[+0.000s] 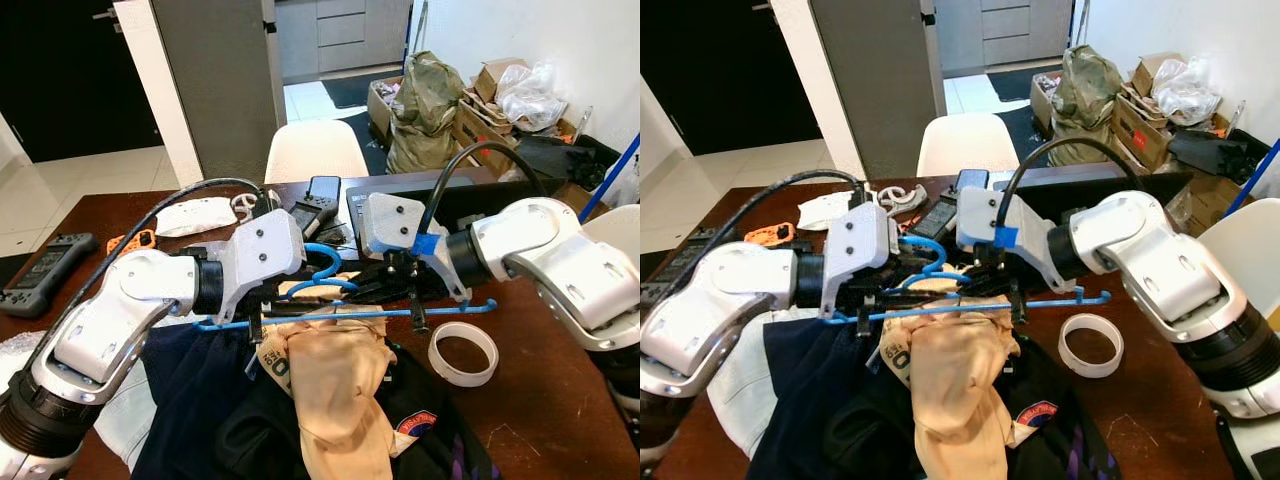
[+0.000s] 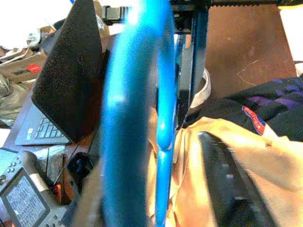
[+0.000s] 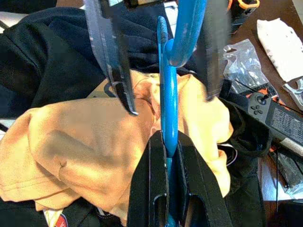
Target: Hang hanger
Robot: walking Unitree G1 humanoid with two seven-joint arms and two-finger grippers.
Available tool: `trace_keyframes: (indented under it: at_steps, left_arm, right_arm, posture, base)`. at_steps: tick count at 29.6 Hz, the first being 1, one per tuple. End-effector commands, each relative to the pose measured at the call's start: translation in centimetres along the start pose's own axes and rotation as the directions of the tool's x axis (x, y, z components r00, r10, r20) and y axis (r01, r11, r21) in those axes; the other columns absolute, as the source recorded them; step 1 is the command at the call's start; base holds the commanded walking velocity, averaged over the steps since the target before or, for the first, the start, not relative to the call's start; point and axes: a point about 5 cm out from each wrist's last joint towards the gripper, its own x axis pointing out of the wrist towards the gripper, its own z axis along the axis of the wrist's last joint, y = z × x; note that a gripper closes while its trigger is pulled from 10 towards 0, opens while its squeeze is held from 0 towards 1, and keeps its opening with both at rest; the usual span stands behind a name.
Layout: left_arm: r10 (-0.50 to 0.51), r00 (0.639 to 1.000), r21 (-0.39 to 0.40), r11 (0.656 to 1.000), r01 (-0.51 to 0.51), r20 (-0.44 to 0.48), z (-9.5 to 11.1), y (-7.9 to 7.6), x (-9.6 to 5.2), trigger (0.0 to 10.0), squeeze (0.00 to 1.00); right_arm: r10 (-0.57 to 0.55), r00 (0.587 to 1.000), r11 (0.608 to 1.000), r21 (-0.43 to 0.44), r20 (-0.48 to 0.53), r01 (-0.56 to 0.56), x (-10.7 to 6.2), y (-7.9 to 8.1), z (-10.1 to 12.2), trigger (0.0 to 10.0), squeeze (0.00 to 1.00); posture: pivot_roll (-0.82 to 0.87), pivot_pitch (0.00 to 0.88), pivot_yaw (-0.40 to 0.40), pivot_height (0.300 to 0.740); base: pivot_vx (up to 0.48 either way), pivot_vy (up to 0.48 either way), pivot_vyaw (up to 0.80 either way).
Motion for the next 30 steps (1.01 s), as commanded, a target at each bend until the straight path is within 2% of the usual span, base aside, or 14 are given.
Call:
trace_keyframes:
  at_steps: [1, 2, 4, 5, 6, 9, 10, 11, 12, 13, 21, 30]
  left_arm:
    - [0.022, 0.999, -0.007, 1.000, -0.022, 0.026, 0.5, 0.7, -0.7, 10.0, 1.00]
    - [0.022, 0.999, -0.007, 1.000, -0.022, 0.026, 0.5, 0.7, -0.7, 10.0, 1.00]
    - [0.078, 0.992, -0.064, 0.995, -0.072, 0.097, 1.2, 1.7, -2.3, 10.0, 1.00]
    - [0.078, 0.992, -0.064, 0.995, -0.072, 0.097, 1.2, 1.7, -2.3, 10.0, 1.00]
    - [0.103, 0.983, -0.096, 0.991, -0.089, 0.150, 1.8, 2.1, -3.1, 10.0, 1.00]
    - [0.120, 0.973, -0.117, 0.988, -0.099, 0.194, 2.3, 2.2, -3.8, 10.0, 1.00]
    - [0.167, 0.960, -0.137, 0.981, -0.139, 0.223, 2.6, 2.6, -4.4, 10.0, 1.00]
    - [0.167, 0.960, -0.137, 0.981, -0.139, 0.223, 2.6, 2.6, -4.4, 10.0, 1.00]
    - [0.197, 0.954, -0.149, 0.975, -0.166, 0.226, 2.6, 2.7, -4.7, 10.0, 0.59]
    - [0.224, 0.950, -0.157, 0.969, -0.193, 0.216, 2.3, 2.7, -4.8, 10.0, 0.00]
    - [0.267, 0.943, -0.173, 0.957, -0.235, 0.199, 1.7, 2.6, -4.6, 10.0, 0.00]
    - [0.261, 0.944, -0.190, 0.956, -0.223, 0.204, 1.4, 2.4, -4.3, 10.0, 0.00]
  right_arm:
    - [-0.009, 1.000, 1.000, -0.005, 0.001, 0.009, -0.2, -0.1, 0.1, 0.0, 0.00]
    - [-0.009, 1.000, 1.000, -0.005, 0.001, 0.009, -0.2, -0.1, 0.1, 0.0, 0.00]
    - [-0.006, 0.999, 1.000, 0.007, 0.036, 0.006, -0.8, -0.2, 0.2, 0.0, 0.00]
    - [-0.006, 0.999, 1.000, 0.007, 0.036, 0.006, -0.8, -0.2, 0.2, 0.0, 0.00]
    - [-0.006, 0.999, 1.000, 0.014, 0.053, 0.005, -1.2, -0.2, 0.2, 0.0, 0.00]
    - [-0.011, 0.998, 1.000, 0.022, 0.068, 0.009, -1.6, -0.4, 0.1, 0.0, 0.00]
    - [-0.027, 0.996, 0.999, 0.031, 0.084, 0.024, -2.0, -0.6, 0.1, 0.0, 0.00]
    - [-0.027, 0.996, 0.999, 0.031, 0.084, 0.024, -2.0, -0.6, 0.1, 0.0, 0.00]
    - [-0.048, 0.995, 0.998, 0.040, 0.093, 0.044, -2.4, -1.0, 0.1, 0.0, 0.00]
    - [-0.068, 0.992, 0.997, 0.048, 0.102, 0.063, -2.8, -1.3, 0.0, 0.0, 0.00]
    - [-0.110, 0.984, 0.993, 0.066, 0.137, 0.101, -3.7, -1.9, -0.1, 0.0, 0.00]
    - [-0.132, 0.980, 0.990, 0.078, 0.152, 0.121, -4.2, -2.2, -0.4, 0.0, 0.00]
  posture:
    - [-0.04, 0.000, 0.087, 0.740]
    - [-0.04, 0.000, 0.087, 0.740]
    - [-0.04, 0.000, 0.085, 0.740]
    - [-0.04, 0.000, 0.085, 0.740]
    - [-0.04, 0.000, 0.081, 0.740]
    - [-0.04, 0.000, 0.081, 0.740]
    - [-0.04, 0.000, 0.078, 0.740]
    - [-0.04, 0.000, 0.078, 0.740]
    - [-0.04, 0.000, 0.077, 0.740]
    - [-0.04, 0.000, 0.076, 0.740]
    - [-0.04, 0.000, 0.072, 0.740]
    - [-0.04, 0.000, 0.075, 0.740]
  base:
    - [0.000, 0.000, 0.00]
    - [0.000, 0.000, 0.00]
    - [0.000, 0.000, 0.00]
    - [0.000, 0.000, 0.00]
    - [0.000, 0.000, 0.00]
    - [0.000, 0.000, 0.00]
    - [0.000, 0.000, 0.00]
    - [0.000, 0.000, 0.00]
    - [0.000, 0.000, 0.00]
    - [0.000, 0.000, 0.00]
    - [-0.172, 0.000, 0.00]
    - [-0.304, 0.000, 0.00]
